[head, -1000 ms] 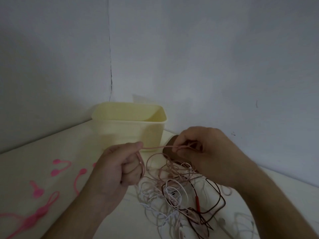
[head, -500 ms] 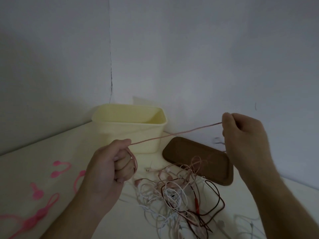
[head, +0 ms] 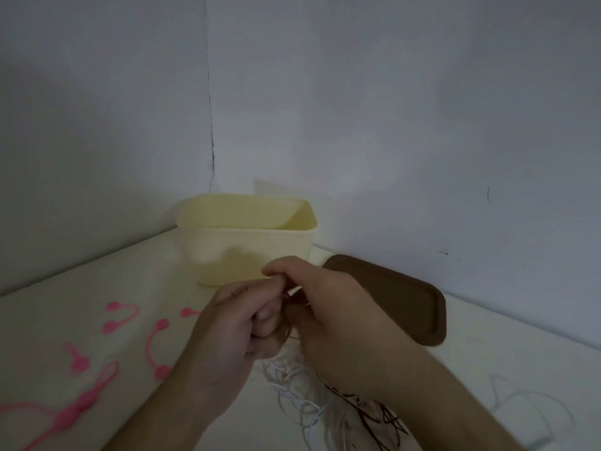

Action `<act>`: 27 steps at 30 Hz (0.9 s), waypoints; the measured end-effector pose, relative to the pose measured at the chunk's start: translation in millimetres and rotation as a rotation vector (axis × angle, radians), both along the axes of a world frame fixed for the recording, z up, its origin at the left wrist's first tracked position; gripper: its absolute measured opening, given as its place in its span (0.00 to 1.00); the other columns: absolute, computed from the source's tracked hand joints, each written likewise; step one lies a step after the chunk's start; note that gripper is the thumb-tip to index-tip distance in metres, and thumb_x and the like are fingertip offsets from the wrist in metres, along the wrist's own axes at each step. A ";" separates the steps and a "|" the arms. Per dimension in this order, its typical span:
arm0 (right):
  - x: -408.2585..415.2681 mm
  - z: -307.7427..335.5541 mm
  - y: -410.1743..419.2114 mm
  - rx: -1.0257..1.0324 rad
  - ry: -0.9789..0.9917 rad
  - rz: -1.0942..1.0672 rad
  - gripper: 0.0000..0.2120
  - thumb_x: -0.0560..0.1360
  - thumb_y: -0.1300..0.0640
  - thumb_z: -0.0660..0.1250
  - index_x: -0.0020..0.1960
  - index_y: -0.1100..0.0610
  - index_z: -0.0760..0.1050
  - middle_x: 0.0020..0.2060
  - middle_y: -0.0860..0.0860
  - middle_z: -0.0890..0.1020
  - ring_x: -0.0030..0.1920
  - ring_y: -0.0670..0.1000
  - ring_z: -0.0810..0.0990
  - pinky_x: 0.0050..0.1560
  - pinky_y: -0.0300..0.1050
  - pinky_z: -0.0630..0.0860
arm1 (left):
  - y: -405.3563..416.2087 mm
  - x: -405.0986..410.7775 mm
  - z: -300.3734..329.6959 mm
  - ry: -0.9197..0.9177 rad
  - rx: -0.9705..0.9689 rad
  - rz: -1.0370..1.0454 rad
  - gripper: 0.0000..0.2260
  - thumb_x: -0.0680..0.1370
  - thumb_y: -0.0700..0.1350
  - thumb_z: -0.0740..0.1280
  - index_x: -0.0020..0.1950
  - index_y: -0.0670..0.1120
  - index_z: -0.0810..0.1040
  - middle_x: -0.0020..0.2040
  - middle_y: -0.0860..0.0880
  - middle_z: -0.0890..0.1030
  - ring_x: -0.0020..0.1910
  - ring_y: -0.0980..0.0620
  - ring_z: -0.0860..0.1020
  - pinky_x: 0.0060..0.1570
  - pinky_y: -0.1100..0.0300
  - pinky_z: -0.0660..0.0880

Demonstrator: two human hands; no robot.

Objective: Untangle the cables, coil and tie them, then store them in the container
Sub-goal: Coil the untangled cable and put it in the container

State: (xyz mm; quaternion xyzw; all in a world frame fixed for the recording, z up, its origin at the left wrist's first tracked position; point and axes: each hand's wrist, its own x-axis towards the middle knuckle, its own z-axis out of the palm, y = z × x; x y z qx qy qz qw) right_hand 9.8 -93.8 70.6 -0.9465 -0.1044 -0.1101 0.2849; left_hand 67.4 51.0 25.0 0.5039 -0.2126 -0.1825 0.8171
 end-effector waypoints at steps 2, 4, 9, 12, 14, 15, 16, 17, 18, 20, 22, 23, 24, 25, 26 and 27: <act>4.2 -1.3 -8.5 0.046 -0.017 -0.060 0.15 0.83 0.63 0.64 0.65 0.47 0.76 0.40 0.44 0.84 0.41 0.43 0.82 0.44 0.39 0.79 | 1.5 0.8 1.7 0.011 -0.044 -0.048 0.22 0.83 0.47 0.65 0.31 0.46 0.63 0.28 0.53 0.53 0.25 0.56 0.52 0.28 0.57 0.48; 3.6 -0.8 -18.8 0.160 -0.068 -0.100 0.09 0.85 0.60 0.65 0.54 0.47 0.79 0.33 0.45 0.81 0.34 0.44 0.79 0.37 0.41 0.75 | 2.5 2.2 3.1 0.042 -0.106 -0.102 0.20 0.84 0.47 0.60 0.32 0.46 0.65 0.27 0.53 0.53 0.24 0.56 0.53 0.28 0.56 0.49; 3.4 -8.3 -13.4 0.099 -0.172 -0.117 0.11 0.84 0.53 0.62 0.42 0.47 0.73 0.32 0.46 0.78 0.33 0.49 0.77 0.37 0.51 0.76 | 3.0 3.2 4.7 0.132 -0.309 -0.239 0.17 0.86 0.46 0.56 0.40 0.43 0.71 0.28 0.52 0.62 0.24 0.55 0.63 0.28 0.58 0.59; 4.3 -18.6 -2.1 -0.028 -0.083 -0.135 0.07 0.79 0.51 0.54 0.42 0.46 0.67 0.35 0.48 0.77 0.37 0.55 0.77 0.40 0.58 0.76 | 0.6 -0.6 8.3 0.120 -0.346 -0.102 0.15 0.84 0.43 0.58 0.46 0.38 0.79 0.33 0.45 0.71 0.32 0.48 0.73 0.33 0.59 0.74; 5.8 -24.8 -0.2 -0.053 -0.040 -0.131 0.06 0.80 0.53 0.56 0.46 0.47 0.69 0.38 0.49 0.79 0.39 0.56 0.79 0.41 0.58 0.78 | -1.3 -1.5 9.2 0.114 -0.363 -0.005 0.15 0.83 0.41 0.59 0.50 0.36 0.84 0.39 0.42 0.79 0.39 0.45 0.81 0.39 0.57 0.81; 5.9 -26.4 0.7 -0.056 -0.036 -0.126 0.06 0.82 0.53 0.57 0.48 0.48 0.70 0.40 0.50 0.81 0.40 0.56 0.80 0.42 0.58 0.79 | -2.1 -0.5 9.1 0.120 -0.378 0.025 0.15 0.82 0.41 0.60 0.52 0.37 0.86 0.42 0.41 0.82 0.43 0.45 0.83 0.42 0.57 0.82; 5.3 -27.8 1.6 -0.052 -0.037 -0.116 0.06 0.82 0.51 0.57 0.48 0.49 0.70 0.40 0.49 0.81 0.39 0.56 0.80 0.42 0.58 0.79 | -3.5 0.8 8.7 0.123 -0.391 0.047 0.16 0.81 0.41 0.60 0.53 0.37 0.86 0.45 0.40 0.84 0.45 0.44 0.85 0.44 0.57 0.83; 3.9 -27.1 3.2 -0.034 -0.026 -0.101 0.07 0.83 0.50 0.57 0.47 0.49 0.70 0.38 0.47 0.80 0.37 0.53 0.78 0.42 0.57 0.78 | -4.4 1.6 9.0 0.116 -0.393 0.068 0.16 0.81 0.41 0.60 0.54 0.36 0.86 0.47 0.38 0.85 0.47 0.44 0.86 0.45 0.57 0.83; 2.9 -26.2 4.9 0.009 -0.004 -0.087 0.08 0.82 0.49 0.59 0.45 0.48 0.68 0.35 0.46 0.78 0.35 0.50 0.76 0.40 0.54 0.76 | -5.0 1.9 9.7 0.099 -0.382 0.092 0.16 0.81 0.40 0.59 0.55 0.36 0.86 0.50 0.37 0.85 0.49 0.43 0.86 0.47 0.57 0.83; -0.7 -21.2 8.8 0.183 0.037 -0.074 0.09 0.79 0.46 0.62 0.42 0.46 0.67 0.31 0.44 0.76 0.32 0.47 0.72 0.37 0.49 0.71 | -7.2 0.4 11.3 0.051 -0.346 0.134 0.16 0.82 0.39 0.58 0.59 0.34 0.82 0.53 0.34 0.85 0.52 0.42 0.86 0.50 0.58 0.83; -1.9 -19.8 12.1 0.305 0.024 -0.099 0.11 0.76 0.36 0.64 0.47 0.43 0.68 0.32 0.44 0.78 0.32 0.45 0.74 0.38 0.47 0.72 | -10.0 -2.5 11.4 0.026 -0.343 0.146 0.15 0.82 0.38 0.57 0.62 0.33 0.79 0.55 0.34 0.85 0.54 0.42 0.86 0.52 0.58 0.82; -1.5 -21.9 13.6 0.312 0.000 -0.117 0.15 0.75 0.31 0.63 0.51 0.41 0.68 0.33 0.43 0.79 0.34 0.45 0.76 0.39 0.47 0.73 | -11.2 -4.3 11.4 0.026 -0.349 0.147 0.15 0.82 0.38 0.57 0.62 0.33 0.78 0.55 0.34 0.85 0.54 0.42 0.86 0.53 0.58 0.82; -1.1 -24.6 15.8 0.285 -0.027 -0.137 0.19 0.73 0.28 0.62 0.53 0.39 0.66 0.34 0.43 0.79 0.36 0.45 0.78 0.40 0.47 0.75 | -11.9 -5.4 10.8 0.032 -0.353 0.152 0.14 0.82 0.38 0.57 0.61 0.33 0.78 0.55 0.34 0.85 0.54 0.42 0.86 0.53 0.57 0.82; -0.7 -27.0 17.8 0.253 -0.050 -0.157 0.20 0.73 0.26 0.61 0.55 0.38 0.65 0.35 0.43 0.79 0.38 0.46 0.80 0.41 0.49 0.77 | -12.2 -6.0 10.6 0.043 -0.359 0.157 0.13 0.82 0.38 0.58 0.60 0.34 0.78 0.54 0.34 0.85 0.54 0.42 0.86 0.53 0.57 0.83; 0.0 -29.4 19.4 0.230 -0.068 -0.175 0.21 0.73 0.26 0.61 0.56 0.38 0.64 0.35 0.43 0.79 0.39 0.46 0.80 0.42 0.51 0.79 | -11.9 -6.1 10.4 0.055 -0.365 0.161 0.12 0.82 0.38 0.58 0.59 0.34 0.78 0.53 0.34 0.85 0.53 0.42 0.86 0.52 0.57 0.83; 0.2 -30.9 20.4 0.215 -0.076 -0.189 0.20 0.74 0.27 0.61 0.56 0.39 0.64 0.35 0.43 0.79 0.40 0.47 0.81 0.42 0.51 0.79 | -11.4 -6.5 10.9 0.067 -0.371 0.162 0.12 0.82 0.39 0.58 0.58 0.35 0.78 0.52 0.34 0.85 0.53 0.42 0.86 0.52 0.57 0.83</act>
